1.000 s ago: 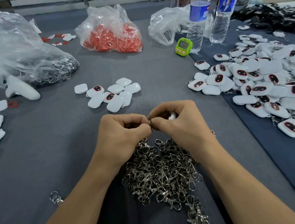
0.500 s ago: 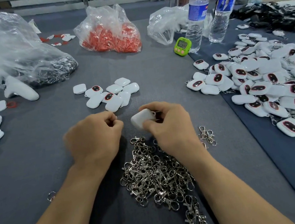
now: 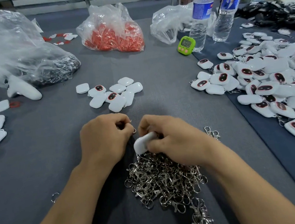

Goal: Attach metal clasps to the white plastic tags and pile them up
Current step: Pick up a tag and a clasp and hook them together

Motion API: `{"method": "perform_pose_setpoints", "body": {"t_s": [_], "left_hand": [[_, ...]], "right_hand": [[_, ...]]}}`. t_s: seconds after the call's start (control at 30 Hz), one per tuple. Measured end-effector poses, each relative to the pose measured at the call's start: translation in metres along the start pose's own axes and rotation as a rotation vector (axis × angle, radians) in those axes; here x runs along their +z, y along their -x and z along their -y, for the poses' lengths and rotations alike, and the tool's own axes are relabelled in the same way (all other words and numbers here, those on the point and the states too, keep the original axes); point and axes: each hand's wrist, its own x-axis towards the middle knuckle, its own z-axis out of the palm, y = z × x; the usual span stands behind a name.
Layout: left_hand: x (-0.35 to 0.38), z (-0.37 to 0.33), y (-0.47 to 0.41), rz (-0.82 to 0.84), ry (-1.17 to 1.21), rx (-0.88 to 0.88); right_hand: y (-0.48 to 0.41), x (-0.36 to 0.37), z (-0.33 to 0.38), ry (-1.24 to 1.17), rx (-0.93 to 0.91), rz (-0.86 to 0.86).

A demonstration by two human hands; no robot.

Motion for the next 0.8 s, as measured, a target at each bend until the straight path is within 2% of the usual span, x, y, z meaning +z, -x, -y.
{"method": "perform_pose_setpoints", "body": {"t_s": [0.03,0.1,0.2,0.37,0.57,0.67,0.73,0.8], "left_hand": [[0.0,-0.001,0.001,0.023,0.022,0.033],[0.001,-0.003,0.003,0.048,0.044,0.103],[0.003,-0.008,0.008,0.089,0.081,0.181],[0.005,-0.011,0.01,0.169,0.095,0.293],[0.005,-0.012,0.01,0.174,0.109,0.252],[0.003,-0.015,0.012,-0.017,0.124,0.209],[-0.001,-0.014,0.013,-0.236,0.172,0.152],[-0.004,-0.013,0.012,-0.331,0.087,0.122]], "right_hand": [[0.0,-0.004,-0.001,-0.145,0.014,-0.023],[-0.001,-0.01,-0.004,-0.423,0.058,-0.175],[-0.005,-0.013,-0.01,-0.555,0.084,-0.352],[-0.007,-0.006,-0.016,-0.34,0.063,-0.494],[-0.004,-0.002,-0.018,-0.024,0.042,-0.593],[-0.005,-0.003,-0.02,0.015,0.041,-0.662],[-0.005,-0.004,-0.02,-0.065,0.024,-0.698],[-0.005,-0.004,-0.02,-0.154,0.031,-0.708]]}}
